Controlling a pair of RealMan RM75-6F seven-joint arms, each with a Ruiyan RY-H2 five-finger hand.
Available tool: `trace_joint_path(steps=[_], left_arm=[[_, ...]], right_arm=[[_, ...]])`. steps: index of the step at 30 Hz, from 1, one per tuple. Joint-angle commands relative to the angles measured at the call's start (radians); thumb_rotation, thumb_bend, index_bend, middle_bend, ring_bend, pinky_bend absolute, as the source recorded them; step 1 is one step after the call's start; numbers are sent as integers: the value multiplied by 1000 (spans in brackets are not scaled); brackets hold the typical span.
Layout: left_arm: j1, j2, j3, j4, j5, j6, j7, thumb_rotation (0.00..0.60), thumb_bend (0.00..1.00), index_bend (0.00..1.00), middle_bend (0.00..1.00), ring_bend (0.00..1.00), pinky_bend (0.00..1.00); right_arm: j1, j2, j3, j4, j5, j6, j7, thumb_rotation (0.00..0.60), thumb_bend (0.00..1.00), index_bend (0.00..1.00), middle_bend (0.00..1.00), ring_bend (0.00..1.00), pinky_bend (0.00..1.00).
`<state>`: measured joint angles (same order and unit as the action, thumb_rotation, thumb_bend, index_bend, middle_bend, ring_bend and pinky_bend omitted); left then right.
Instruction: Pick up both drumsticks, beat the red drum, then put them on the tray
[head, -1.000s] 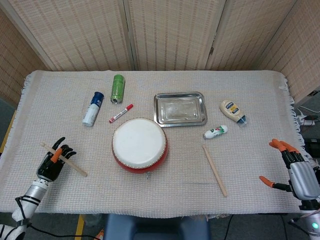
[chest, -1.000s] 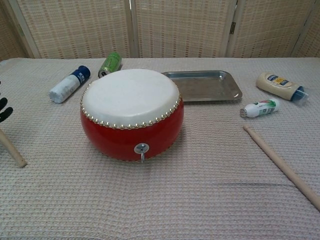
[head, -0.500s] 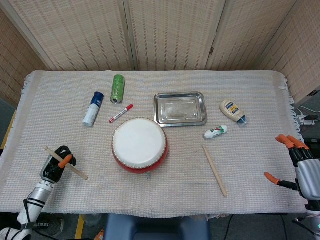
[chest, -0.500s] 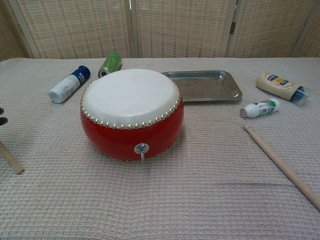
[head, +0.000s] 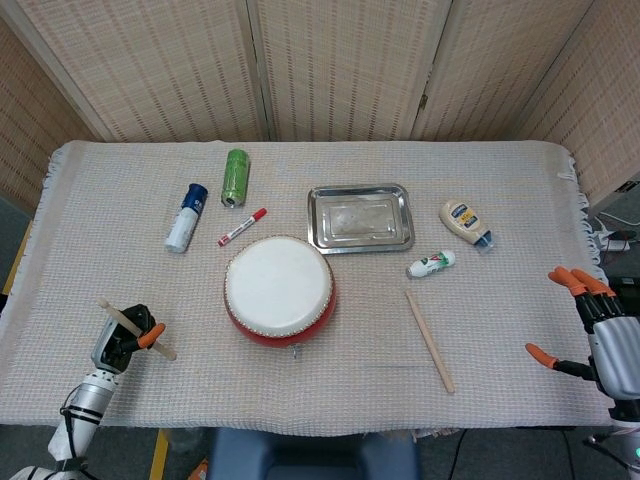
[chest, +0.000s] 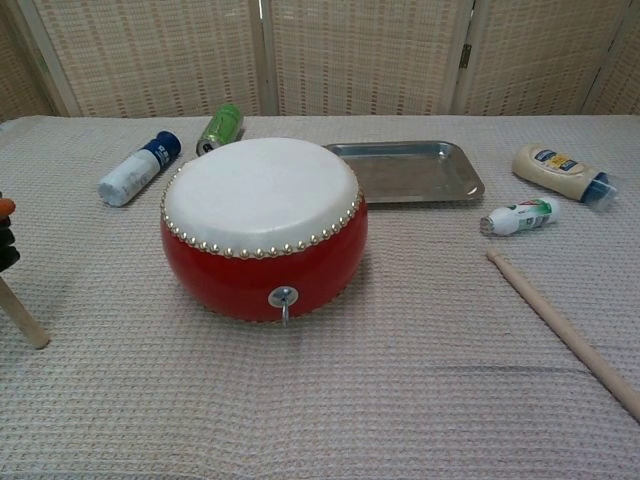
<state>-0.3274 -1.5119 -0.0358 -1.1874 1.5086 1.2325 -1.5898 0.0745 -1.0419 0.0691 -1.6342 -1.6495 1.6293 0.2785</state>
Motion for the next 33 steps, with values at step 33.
trace_joint_path(steps=[33], left_arm=[[21, -167, 68, 224, 29, -36, 94, 600, 260, 787, 927, 872, 806]], right_arm=[[0, -5, -2, -18, 19, -19, -12, 542, 31, 87, 174, 22, 152]])
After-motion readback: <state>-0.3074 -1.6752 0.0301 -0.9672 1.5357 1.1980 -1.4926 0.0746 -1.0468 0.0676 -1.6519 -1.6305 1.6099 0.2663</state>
